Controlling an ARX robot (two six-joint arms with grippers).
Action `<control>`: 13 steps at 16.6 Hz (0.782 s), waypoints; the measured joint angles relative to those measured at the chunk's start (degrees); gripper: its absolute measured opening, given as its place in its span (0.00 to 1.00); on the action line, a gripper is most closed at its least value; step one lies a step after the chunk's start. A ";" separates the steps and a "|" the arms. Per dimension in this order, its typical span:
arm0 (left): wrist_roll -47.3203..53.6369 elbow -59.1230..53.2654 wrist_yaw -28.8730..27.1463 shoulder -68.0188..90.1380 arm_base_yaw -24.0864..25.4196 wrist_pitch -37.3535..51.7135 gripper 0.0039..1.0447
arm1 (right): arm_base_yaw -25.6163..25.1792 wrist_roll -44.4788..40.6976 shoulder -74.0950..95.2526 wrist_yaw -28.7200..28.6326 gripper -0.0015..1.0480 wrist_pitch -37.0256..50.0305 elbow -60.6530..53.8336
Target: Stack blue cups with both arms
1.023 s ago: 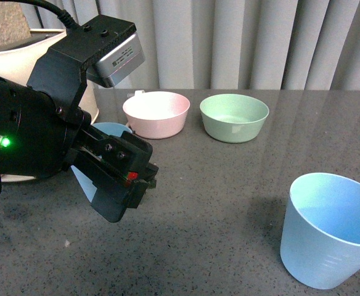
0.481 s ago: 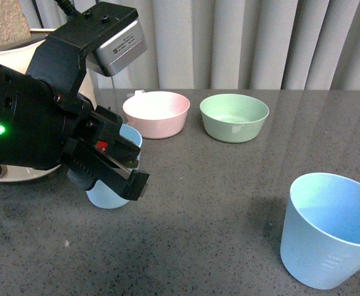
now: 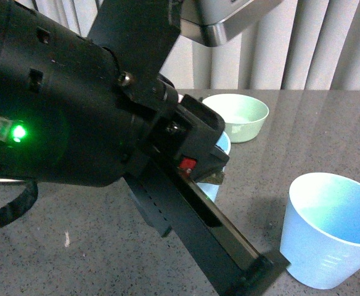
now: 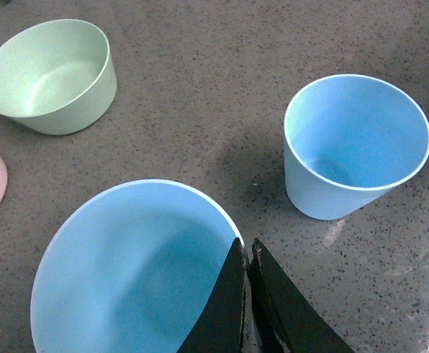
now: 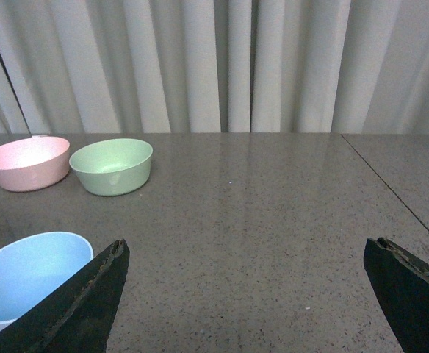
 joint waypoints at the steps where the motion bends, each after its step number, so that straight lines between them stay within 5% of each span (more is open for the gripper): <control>1: 0.17 0.44 0.04 1.57 -1.33 0.13 0.01 | 0.00 0.00 0.00 0.00 0.94 0.02 0.00; 11: 0.35 1.20 1.95 6.25 -3.23 1.40 0.02 | 0.00 0.00 0.00 0.00 0.94 0.02 0.00; 13: 0.37 1.33 2.01 6.29 -3.26 1.75 0.18 | 0.00 0.00 0.00 0.00 0.94 0.02 0.00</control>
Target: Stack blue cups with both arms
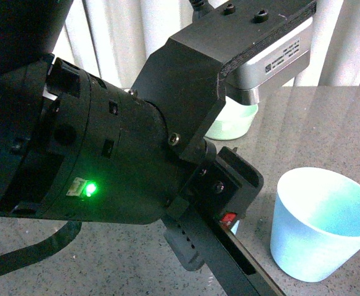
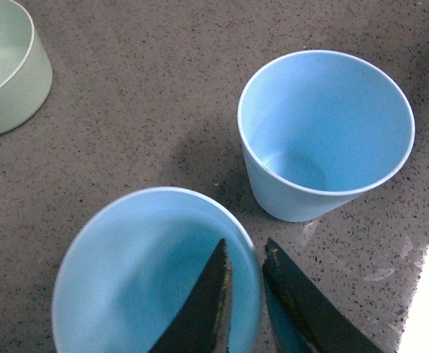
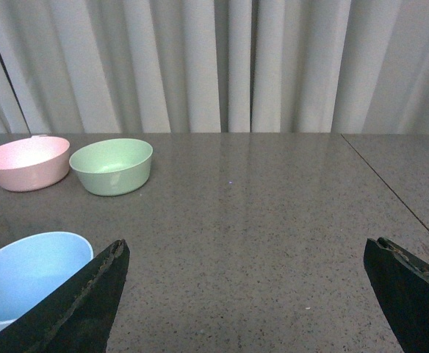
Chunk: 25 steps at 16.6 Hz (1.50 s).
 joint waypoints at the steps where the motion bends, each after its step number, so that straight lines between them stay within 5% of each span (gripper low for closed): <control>1: 0.00 0.09 0.02 0.09 0.00 0.04 0.25 | 0.00 0.00 0.00 0.00 0.94 0.00 0.00; 11: -0.90 1.49 2.64 -2.03 0.61 -2.03 0.96 | 0.00 0.00 0.00 0.00 0.94 0.00 0.00; 17: -8.39 4.90 3.69 -5.81 11.72 5.31 0.94 | 0.00 0.00 0.00 0.00 0.94 0.00 0.00; 21: -15.50 -5.95 2.47 -22.97 30.49 18.34 0.94 | 0.00 0.00 0.00 0.00 0.94 0.00 0.00; 22: -16.20 -11.08 -2.01 -28.04 34.25 20.24 0.88 | 0.00 0.00 0.00 0.00 0.94 0.00 0.00; 23: -18.49 -27.41 -16.41 -44.28 38.07 21.94 0.54 | 0.00 0.00 0.00 0.04 0.94 -0.02 0.00; 24: -18.53 -33.35 -16.00 -48.02 37.48 23.08 0.29 | 0.00 0.00 0.00 0.07 0.94 -0.02 0.00; 25: -18.53 -34.56 -16.02 -48.76 37.48 23.26 0.22 | 0.00 0.00 0.00 0.07 0.94 -0.02 0.00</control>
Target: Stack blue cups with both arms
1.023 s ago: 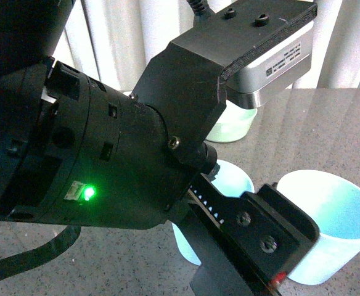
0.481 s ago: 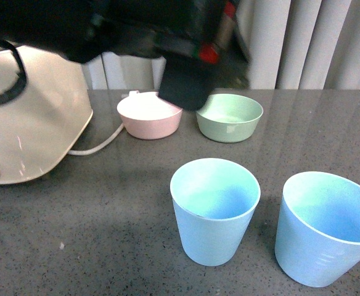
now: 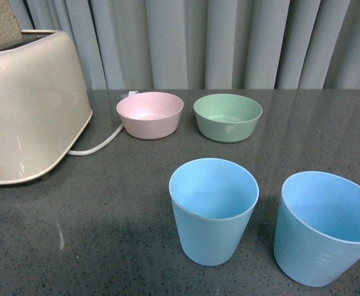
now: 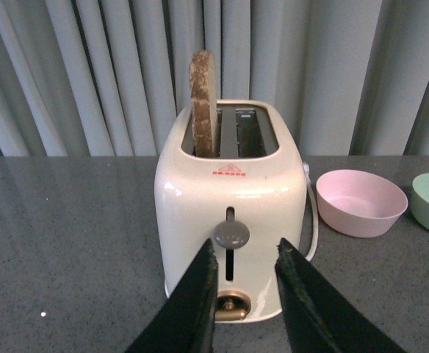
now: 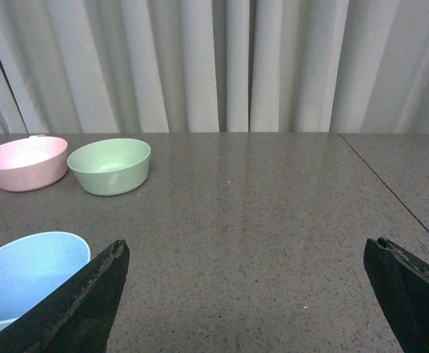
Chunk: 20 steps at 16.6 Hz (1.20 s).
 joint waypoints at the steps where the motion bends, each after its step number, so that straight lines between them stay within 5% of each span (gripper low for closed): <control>1: 0.00 -1.46 0.00 -1.38 0.00 0.07 0.14 | 0.00 0.00 0.00 0.00 0.94 -0.02 0.00; 3: -0.13 -3.21 -0.09 -3.43 0.00 0.07 0.00 | 0.00 0.00 0.00 0.00 0.94 0.02 0.00; 20: -0.20 -11.67 -0.09 -19.10 0.02 -7.10 0.01 | 0.00 0.00 0.00 0.00 0.94 0.00 0.00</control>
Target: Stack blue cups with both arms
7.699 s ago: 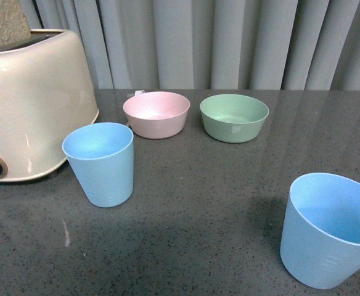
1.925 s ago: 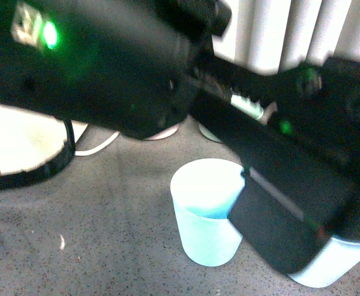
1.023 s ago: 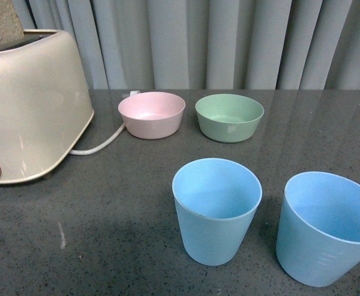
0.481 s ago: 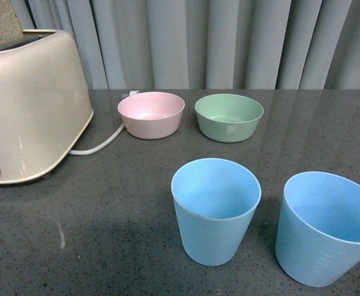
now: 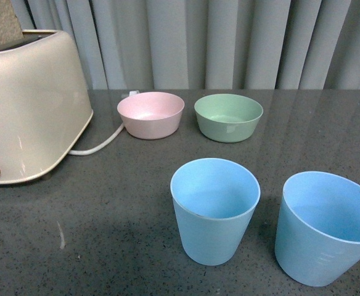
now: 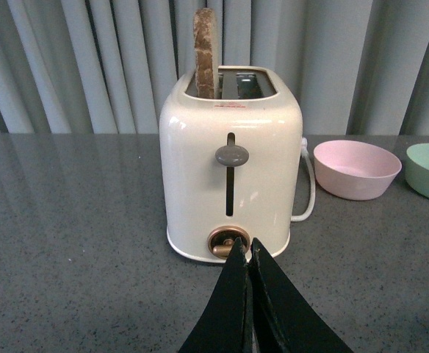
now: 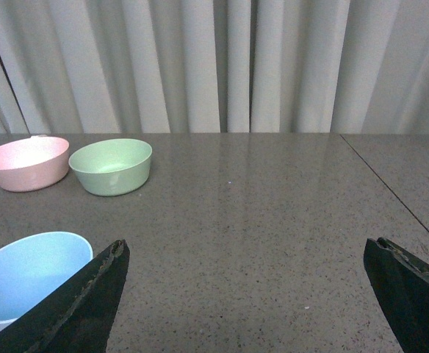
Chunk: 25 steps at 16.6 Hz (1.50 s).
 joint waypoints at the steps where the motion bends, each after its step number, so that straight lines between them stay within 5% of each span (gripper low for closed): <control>1: 0.02 -0.15 0.00 -1.18 0.00 -0.70 0.01 | 0.00 0.00 0.00 0.00 0.94 0.00 0.00; 10: 0.00 -1.73 0.00 -9.81 0.00 -7.26 0.01 | 0.00 0.00 0.00 0.00 0.94 0.00 0.00; 12: 0.00 -1.68 -0.04 -18.75 0.00 -16.68 0.01 | 0.00 0.00 0.00 0.00 0.94 -0.02 0.00; 17: -0.04 -1.70 -0.04 -18.69 0.00 -16.70 0.01 | 0.00 0.00 0.00 0.00 0.94 0.04 0.00; 22: -0.09 -1.70 -0.02 -18.69 0.00 -16.70 0.54 | -0.04 1.44 1.31 1.57 0.94 -4.61 1.27; 25: -0.09 -1.70 -0.02 -18.69 0.00 -16.70 0.87 | -5.81 4.94 18.01 -3.37 0.94 4.15 12.00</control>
